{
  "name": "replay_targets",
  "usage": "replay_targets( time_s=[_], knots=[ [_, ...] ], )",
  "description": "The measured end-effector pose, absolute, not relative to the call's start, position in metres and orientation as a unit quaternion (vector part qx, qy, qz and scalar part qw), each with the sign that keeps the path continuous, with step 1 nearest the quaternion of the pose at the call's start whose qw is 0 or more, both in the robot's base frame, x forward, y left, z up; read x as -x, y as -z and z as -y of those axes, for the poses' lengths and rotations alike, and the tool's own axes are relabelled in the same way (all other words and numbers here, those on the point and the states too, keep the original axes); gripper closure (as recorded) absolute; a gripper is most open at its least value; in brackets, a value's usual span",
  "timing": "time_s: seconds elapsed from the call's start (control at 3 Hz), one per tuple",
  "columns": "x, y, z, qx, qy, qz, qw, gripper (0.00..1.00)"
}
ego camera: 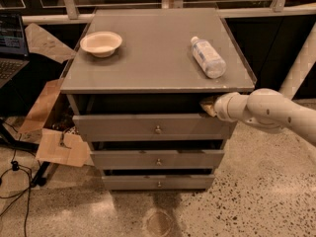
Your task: Open top drawer
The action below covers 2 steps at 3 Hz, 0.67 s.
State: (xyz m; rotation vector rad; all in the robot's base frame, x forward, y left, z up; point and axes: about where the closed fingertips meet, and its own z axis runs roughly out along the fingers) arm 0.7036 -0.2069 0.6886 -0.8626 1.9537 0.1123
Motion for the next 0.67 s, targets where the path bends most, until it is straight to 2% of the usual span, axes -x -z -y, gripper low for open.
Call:
replay_targets(
  time_s=[0.67],
  knots=[
    [-0.6891, -0.6735, 0.2057, 0.346, -0.055, -0.815, 0.461, 1.00]
  ],
)
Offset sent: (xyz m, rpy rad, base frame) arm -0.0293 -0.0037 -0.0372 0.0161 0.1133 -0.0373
